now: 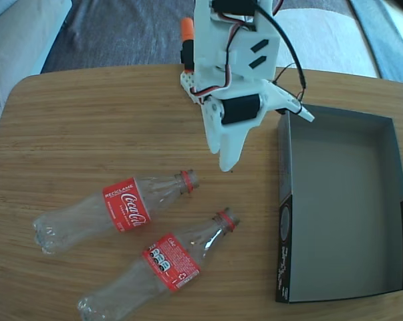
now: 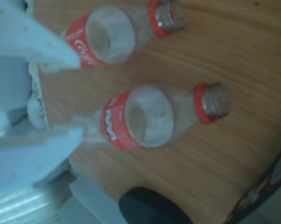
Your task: Grasp the bottles and put them in the box.
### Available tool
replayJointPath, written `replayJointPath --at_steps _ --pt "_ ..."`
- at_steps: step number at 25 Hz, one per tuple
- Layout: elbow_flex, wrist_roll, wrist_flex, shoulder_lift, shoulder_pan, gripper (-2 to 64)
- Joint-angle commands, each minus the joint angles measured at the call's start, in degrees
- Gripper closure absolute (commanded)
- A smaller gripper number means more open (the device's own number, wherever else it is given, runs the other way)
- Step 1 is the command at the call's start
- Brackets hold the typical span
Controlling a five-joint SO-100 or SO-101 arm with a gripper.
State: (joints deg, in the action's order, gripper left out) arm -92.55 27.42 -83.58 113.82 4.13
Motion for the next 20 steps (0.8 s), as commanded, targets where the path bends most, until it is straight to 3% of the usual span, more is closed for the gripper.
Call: replayJointPath --at_steps 1,8,12,16,20 --pt "0.00 6.94 0.35 1.14 -1.32 50.2" --pt "-3.52 23.20 0.79 1.14 -3.16 50.2" --pt "-1.49 23.55 1.05 0.35 -2.20 49.8" --pt "-2.37 22.85 4.04 -1.41 -1.23 40.0" --pt "-1.93 23.29 5.45 -7.29 -1.67 36.4"
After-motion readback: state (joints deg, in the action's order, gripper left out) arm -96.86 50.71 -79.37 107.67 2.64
